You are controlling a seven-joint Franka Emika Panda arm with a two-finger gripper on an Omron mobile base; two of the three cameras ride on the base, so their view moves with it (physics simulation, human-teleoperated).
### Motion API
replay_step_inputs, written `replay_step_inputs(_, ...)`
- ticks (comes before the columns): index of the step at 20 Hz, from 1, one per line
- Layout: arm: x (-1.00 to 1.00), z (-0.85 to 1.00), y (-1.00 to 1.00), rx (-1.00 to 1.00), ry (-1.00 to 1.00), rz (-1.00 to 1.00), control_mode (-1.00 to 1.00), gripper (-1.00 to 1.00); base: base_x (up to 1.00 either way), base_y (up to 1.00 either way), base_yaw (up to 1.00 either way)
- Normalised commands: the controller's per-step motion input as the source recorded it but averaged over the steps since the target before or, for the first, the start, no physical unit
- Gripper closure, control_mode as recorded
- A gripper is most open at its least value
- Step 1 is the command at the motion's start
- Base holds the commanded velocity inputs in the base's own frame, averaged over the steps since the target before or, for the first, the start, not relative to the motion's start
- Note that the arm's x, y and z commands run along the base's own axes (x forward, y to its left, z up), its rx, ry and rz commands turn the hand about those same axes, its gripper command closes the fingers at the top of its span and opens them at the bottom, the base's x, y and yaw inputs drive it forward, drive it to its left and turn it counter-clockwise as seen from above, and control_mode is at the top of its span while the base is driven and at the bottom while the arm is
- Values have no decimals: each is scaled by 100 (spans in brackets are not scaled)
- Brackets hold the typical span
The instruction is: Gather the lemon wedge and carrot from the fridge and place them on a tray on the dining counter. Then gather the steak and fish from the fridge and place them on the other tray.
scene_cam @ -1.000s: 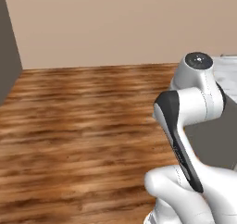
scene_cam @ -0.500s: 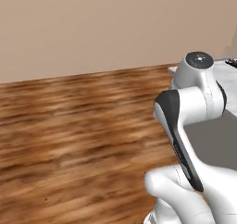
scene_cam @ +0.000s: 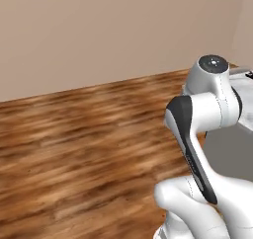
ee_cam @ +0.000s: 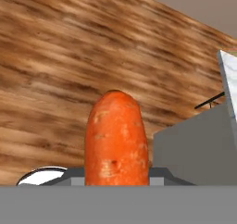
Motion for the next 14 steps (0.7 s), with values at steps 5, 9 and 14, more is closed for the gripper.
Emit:
replay_step_inputs(5, 0, 0, 0, 0, 0, 0, 100, 100, 100, 8, -27)
replay_step_inputs(9, 0, 0, 0, 0, 0, 0, 100, 100, 100, 21, -23)
replay_step_inputs(14, 0, 0, 0, 0, 0, 0, 100, 100, 100, 19, -37)
